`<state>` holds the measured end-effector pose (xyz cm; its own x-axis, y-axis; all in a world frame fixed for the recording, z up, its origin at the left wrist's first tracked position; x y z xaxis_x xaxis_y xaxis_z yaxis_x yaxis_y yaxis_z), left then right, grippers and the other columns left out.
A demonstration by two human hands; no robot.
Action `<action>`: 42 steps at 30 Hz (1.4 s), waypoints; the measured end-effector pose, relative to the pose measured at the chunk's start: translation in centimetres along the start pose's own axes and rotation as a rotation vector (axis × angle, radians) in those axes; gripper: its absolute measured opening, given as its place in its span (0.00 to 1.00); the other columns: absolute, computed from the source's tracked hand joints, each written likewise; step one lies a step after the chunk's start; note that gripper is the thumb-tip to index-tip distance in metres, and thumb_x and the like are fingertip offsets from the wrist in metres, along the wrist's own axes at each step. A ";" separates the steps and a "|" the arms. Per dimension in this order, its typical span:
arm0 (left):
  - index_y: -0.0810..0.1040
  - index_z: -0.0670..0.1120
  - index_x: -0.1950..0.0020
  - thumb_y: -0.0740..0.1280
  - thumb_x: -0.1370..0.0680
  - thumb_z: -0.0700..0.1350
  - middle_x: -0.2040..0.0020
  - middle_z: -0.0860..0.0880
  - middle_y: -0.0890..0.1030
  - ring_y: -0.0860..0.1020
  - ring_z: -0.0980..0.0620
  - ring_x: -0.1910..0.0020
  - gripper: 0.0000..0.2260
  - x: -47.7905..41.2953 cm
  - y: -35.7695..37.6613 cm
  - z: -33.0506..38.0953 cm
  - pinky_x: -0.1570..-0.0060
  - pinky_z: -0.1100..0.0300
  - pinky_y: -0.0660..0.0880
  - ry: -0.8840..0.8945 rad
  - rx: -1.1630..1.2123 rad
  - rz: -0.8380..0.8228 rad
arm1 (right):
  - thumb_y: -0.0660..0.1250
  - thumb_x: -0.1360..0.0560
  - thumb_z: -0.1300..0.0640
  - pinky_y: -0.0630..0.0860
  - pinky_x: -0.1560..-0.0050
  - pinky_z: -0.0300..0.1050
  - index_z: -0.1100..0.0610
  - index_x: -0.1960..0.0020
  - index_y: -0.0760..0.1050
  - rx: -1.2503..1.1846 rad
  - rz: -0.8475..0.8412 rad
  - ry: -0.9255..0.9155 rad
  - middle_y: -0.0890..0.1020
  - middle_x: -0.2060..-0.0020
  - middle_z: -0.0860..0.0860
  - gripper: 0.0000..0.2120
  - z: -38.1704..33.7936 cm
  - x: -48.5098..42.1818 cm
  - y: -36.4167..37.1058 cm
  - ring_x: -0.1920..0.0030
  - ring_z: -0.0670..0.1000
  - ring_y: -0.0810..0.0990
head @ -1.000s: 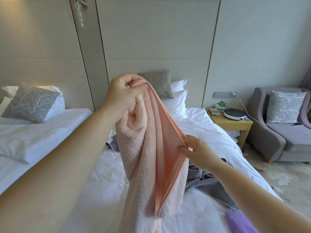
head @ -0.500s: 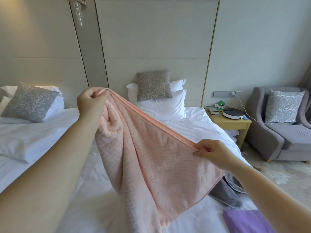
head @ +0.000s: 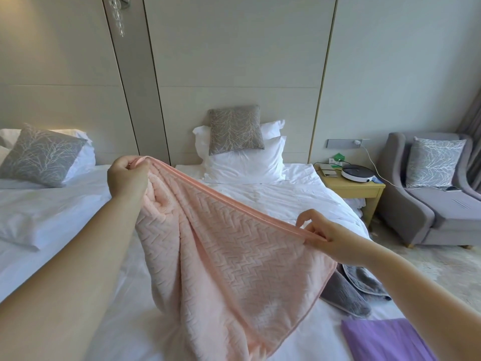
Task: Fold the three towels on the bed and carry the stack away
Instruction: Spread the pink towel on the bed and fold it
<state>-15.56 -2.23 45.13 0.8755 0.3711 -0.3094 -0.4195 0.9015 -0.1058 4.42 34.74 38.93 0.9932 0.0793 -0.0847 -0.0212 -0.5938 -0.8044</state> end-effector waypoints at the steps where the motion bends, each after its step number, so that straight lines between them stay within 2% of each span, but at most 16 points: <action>1: 0.78 0.50 0.44 0.68 0.28 0.44 0.46 0.50 0.79 0.78 0.46 0.45 0.12 0.3 0.4 0.2 0.50 0.59 0.71 0.050 -0.138 -0.055 | 0.63 0.23 0.61 0.72 0.65 0.33 0.32 0.46 0.66 0.004 -0.001 -0.006 0.80 0.59 0.41 0.22 -0.4 0.0 0.1 0.65 0.39 0.74; 3: 0.73 0.51 0.34 0.73 0.30 0.44 0.37 0.47 0.74 0.76 0.47 0.42 0.25 2.3 2.4 1.4 0.46 0.59 0.70 0.222 -0.383 -0.244 | 0.62 0.23 0.62 0.71 0.64 0.30 0.32 0.47 0.70 -0.033 0.020 -0.026 0.80 0.58 0.38 0.22 -1.5 -0.5 0.2 0.63 0.38 0.76; 6: 0.68 0.56 0.30 0.77 0.34 0.55 0.33 0.51 0.73 0.71 0.55 0.35 0.35 9.0 7.2 2.3 0.35 0.62 0.66 0.415 -0.357 -0.777 | 0.63 0.23 0.63 0.74 0.55 0.35 0.36 0.47 0.72 -0.085 0.018 -0.105 0.81 0.53 0.42 0.20 -4.2 -1.9 0.7 0.54 0.44 0.78; 8: 0.68 0.62 0.32 0.73 0.36 0.66 0.37 0.52 0.77 0.73 0.62 0.44 0.34 13.9 9.3 2.0 0.40 0.71 0.68 0.386 -0.316 -1.119 | 0.64 0.25 0.64 0.74 0.49 0.41 0.40 0.48 0.72 -0.113 -0.008 -0.179 0.81 0.52 0.45 0.18 -6.0 -2.5 0.8 0.50 0.48 0.78; 11: 0.76 0.59 0.40 0.70 0.27 0.58 0.47 0.64 0.80 0.75 0.72 0.59 0.16 17.4 10.9 1.1 0.59 0.77 0.70 0.340 -0.227 -1.345 | 0.66 0.25 0.64 0.74 0.51 0.37 0.43 0.50 0.71 -0.148 -0.019 -0.228 0.80 0.55 0.42 0.16 -7.5 -2.9 0.3 0.51 0.45 0.78; 13: 0.79 0.56 0.50 0.70 0.25 0.53 0.58 0.65 0.79 0.74 0.69 0.63 0.05 17.6 11.4 1.1 0.59 0.75 0.68 0.334 -0.183 -1.316 | 0.66 0.26 0.62 0.74 0.53 0.36 0.42 0.51 0.72 -0.101 -0.002 -0.223 0.80 0.56 0.43 0.14 -7.5 -2.9 0.0 0.54 0.44 0.78; 17: 0.79 0.48 0.53 0.70 0.26 0.54 0.60 0.42 0.77 0.74 0.50 0.60 0.10 16.9 11.7 1.5 0.58 0.54 0.70 0.287 -0.121 -1.215 | 0.72 0.29 0.56 0.69 0.60 0.29 0.42 0.53 0.74 -0.053 0.097 -0.164 0.78 0.61 0.40 0.11 -6.3 -2.7 -0.6 0.60 0.36 0.74; 18: 0.79 0.49 0.54 0.69 0.25 0.53 0.61 0.43 0.77 0.73 0.50 0.62 0.09 16.7 11.6 1.8 0.60 0.55 0.70 0.291 -0.105 -1.186 | 0.74 0.30 0.54 0.69 0.59 0.28 0.43 0.52 0.75 -0.031 0.117 -0.147 0.77 0.60 0.39 0.11 -5.9 -2.6 -0.7 0.59 0.35 0.74; 20: 0.78 0.49 0.56 0.69 0.24 0.50 0.69 0.54 0.75 0.72 0.55 0.72 0.06 15.9 11.4 2.1 0.69 0.66 0.70 0.300 -0.068 -1.133 | 0.75 0.31 0.52 0.69 0.58 0.30 0.48 0.52 0.75 0.062 0.120 -0.131 0.76 0.58 0.42 0.11 -5.1 -2.4 -0.7 0.58 0.37 0.74; 23: 0.78 0.51 0.56 0.69 0.23 0.46 0.70 0.63 0.75 0.71 0.67 0.74 0.03 14.7 10.8 2.7 0.73 0.76 0.65 0.382 -0.064 -1.083 | 0.74 0.30 0.53 0.66 0.63 0.34 0.47 0.65 0.69 0.030 0.139 -0.114 0.72 0.66 0.44 0.13 -4.1 -2.1 -0.5 0.66 0.39 0.70; 25: 0.80 0.50 0.55 0.70 0.24 0.47 0.66 0.61 0.77 0.73 0.65 0.68 0.02 13.9 10.4 2.9 0.66 0.74 0.69 0.420 -0.088 -1.050 | 0.72 0.28 0.54 0.66 0.63 0.35 0.48 0.67 0.70 -0.128 0.172 -0.083 0.73 0.68 0.46 0.13 -3.7 -2.0 -0.8 0.67 0.41 0.71; 27: 0.81 0.49 0.54 0.71 0.25 0.49 0.62 0.56 0.78 0.75 0.62 0.64 0.05 13.2 10.0 3.0 0.61 0.68 0.71 0.419 -0.107 -1.019 | 0.69 0.25 0.56 0.71 0.58 0.38 0.54 0.60 0.77 -0.322 0.165 -0.075 0.79 0.66 0.48 0.06 -3.8 -1.9 -1.2 0.64 0.45 0.76; 33: 0.81 0.48 0.56 0.70 0.29 0.55 0.68 0.60 0.76 0.72 0.62 0.74 0.10 11.7 8.9 5.9 0.73 0.75 0.66 0.396 -0.057 -1.062 | 0.65 0.24 0.63 0.75 0.64 0.38 0.57 0.53 0.76 -0.633 0.119 -0.066 0.80 0.65 0.53 0.03 -6.0 -3.2 -3.7 0.66 0.47 0.77; 36: 0.81 0.53 0.57 0.71 0.30 0.58 0.64 0.60 0.79 0.75 0.60 0.70 0.10 10.2 8.6 7.6 0.70 0.72 0.69 0.408 -0.045 -1.022 | 0.65 0.24 0.62 0.74 0.67 0.37 0.55 0.48 0.74 -0.702 0.166 -0.056 0.80 0.64 0.54 0.06 -6.8 -4.0 -5.8 0.67 0.47 0.76; 39: 0.79 0.55 0.55 0.69 0.29 0.62 0.58 0.57 0.80 0.79 0.59 0.62 0.13 8.1 8.8 6.4 0.60 0.65 0.72 0.405 -0.249 -0.833 | 0.67 0.24 0.62 0.72 0.63 0.42 0.53 0.44 0.74 -0.540 0.232 0.132 0.80 0.62 0.53 0.10 -5.8 -4.8 -5.7 0.64 0.50 0.76; 42: 0.73 0.49 0.56 0.66 0.31 0.69 0.62 0.55 0.75 0.75 0.52 0.60 0.23 6.6 7.5 2.7 0.61 0.58 0.70 0.170 -0.533 -0.544 | 0.63 0.25 0.66 0.70 0.66 0.44 0.54 0.52 0.76 -0.459 0.297 0.305 0.77 0.62 0.54 0.09 -4.0 -4.9 -4.0 0.65 0.52 0.73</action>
<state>-12.31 7.54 44.87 0.9605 -0.1704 -0.2198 -0.0381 0.7022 -0.7109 0.06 33.50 44.90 0.9418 -0.3338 -0.0402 -0.3177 -0.8442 -0.4318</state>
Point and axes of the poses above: each hand's wrist, its own x-axis away from the middle knuckle, its own y-axis out of the palm, z = x × y, the point moved 5 cm from there along -x, towards the middle knuckle
